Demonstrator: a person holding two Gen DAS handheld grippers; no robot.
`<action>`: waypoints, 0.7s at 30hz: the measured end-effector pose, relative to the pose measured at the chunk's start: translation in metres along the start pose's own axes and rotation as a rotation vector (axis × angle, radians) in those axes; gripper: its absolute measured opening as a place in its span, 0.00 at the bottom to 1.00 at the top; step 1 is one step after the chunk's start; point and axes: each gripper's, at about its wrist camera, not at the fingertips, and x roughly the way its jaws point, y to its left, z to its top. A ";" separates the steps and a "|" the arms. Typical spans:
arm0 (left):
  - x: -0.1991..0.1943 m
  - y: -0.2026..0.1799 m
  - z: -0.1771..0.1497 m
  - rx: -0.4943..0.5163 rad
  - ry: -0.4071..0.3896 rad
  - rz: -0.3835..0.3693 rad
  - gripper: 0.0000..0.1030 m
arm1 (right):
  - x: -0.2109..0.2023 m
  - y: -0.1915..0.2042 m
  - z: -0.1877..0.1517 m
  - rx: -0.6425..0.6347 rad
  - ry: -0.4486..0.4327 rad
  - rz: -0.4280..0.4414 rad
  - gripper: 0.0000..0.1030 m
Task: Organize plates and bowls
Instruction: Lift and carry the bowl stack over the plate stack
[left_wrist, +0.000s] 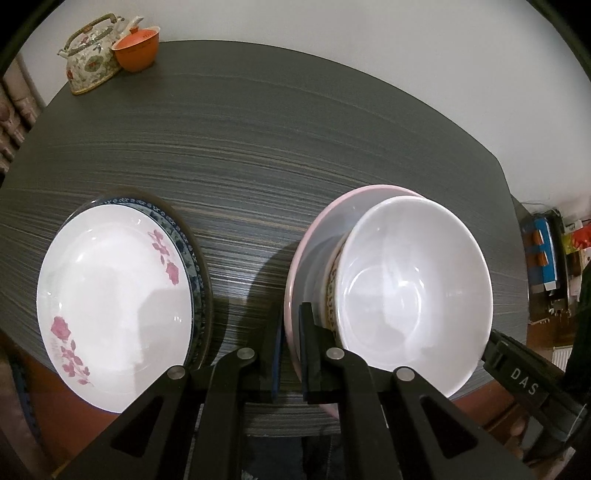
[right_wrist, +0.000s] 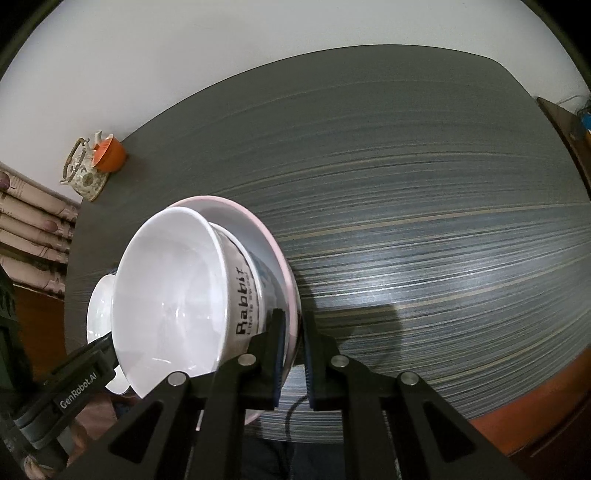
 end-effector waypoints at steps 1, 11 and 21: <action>-0.001 0.000 0.000 -0.001 -0.001 0.001 0.04 | 0.000 0.001 0.000 -0.001 -0.001 0.000 0.09; -0.013 0.005 0.003 -0.011 -0.014 0.013 0.04 | -0.005 0.011 0.000 -0.023 -0.004 0.005 0.09; -0.033 0.019 0.003 -0.043 -0.043 0.031 0.04 | -0.014 0.032 0.002 -0.072 -0.009 0.023 0.09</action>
